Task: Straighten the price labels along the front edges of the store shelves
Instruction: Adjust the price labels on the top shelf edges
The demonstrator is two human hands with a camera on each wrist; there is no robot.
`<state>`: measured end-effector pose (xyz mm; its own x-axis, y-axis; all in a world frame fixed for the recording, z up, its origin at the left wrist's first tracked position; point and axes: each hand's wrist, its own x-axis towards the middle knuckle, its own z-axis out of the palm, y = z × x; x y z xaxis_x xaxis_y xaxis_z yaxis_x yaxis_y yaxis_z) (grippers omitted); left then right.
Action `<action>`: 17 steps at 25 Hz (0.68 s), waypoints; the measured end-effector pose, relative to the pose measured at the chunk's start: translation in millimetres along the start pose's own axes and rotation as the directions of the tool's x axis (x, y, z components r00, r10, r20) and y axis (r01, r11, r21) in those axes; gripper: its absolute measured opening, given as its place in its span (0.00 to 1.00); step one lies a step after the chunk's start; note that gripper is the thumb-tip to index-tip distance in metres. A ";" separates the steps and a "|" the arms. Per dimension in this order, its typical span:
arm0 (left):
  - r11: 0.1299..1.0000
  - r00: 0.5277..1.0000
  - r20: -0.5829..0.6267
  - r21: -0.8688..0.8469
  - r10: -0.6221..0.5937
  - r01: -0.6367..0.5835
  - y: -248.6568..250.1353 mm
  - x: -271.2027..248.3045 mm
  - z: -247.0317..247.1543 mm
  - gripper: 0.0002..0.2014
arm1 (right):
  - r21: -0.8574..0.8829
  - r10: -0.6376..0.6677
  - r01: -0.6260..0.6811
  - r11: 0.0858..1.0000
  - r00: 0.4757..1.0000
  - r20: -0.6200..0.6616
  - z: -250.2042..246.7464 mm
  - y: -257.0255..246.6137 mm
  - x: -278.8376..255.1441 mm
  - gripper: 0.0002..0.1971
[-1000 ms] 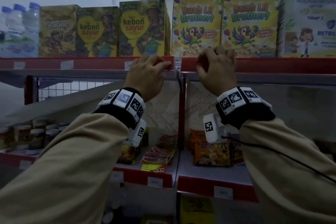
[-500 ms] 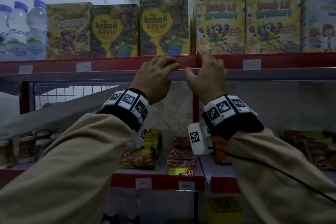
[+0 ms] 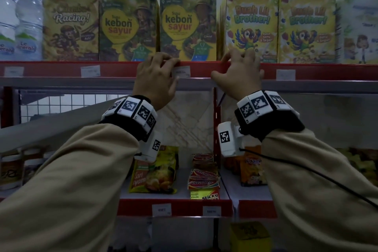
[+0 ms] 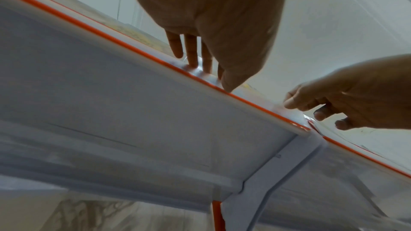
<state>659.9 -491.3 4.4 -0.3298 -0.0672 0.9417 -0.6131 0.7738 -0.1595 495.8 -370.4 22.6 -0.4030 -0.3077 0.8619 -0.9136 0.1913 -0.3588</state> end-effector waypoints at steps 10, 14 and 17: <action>0.999 0.999 0.047 -0.033 0.002 0.000 -32.5 8.5 -19.1 0.17 | -0.195 -0.304 0.311 0.930 0.950 0.067 17.9 -24.8 17.5 0.26; 0.997 0.999 0.007 -0.062 -0.049 0.050 -37.3 6.9 -19.9 0.17 | -0.151 -0.436 0.451 0.880 0.892 0.119 27.7 -46.1 22.1 0.25; 0.997 0.998 0.041 -0.051 -0.056 0.058 -38.0 12.7 -19.9 0.18 | -0.056 -0.501 0.507 0.860 0.860 0.096 30.2 -53.2 22.4 0.19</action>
<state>693.3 -509.1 28.3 -0.3246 -0.1360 0.9360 -0.5936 0.7997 -0.0896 533.7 -415.6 50.2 0.1055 -0.4502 0.8867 -0.9871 0.0609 0.1483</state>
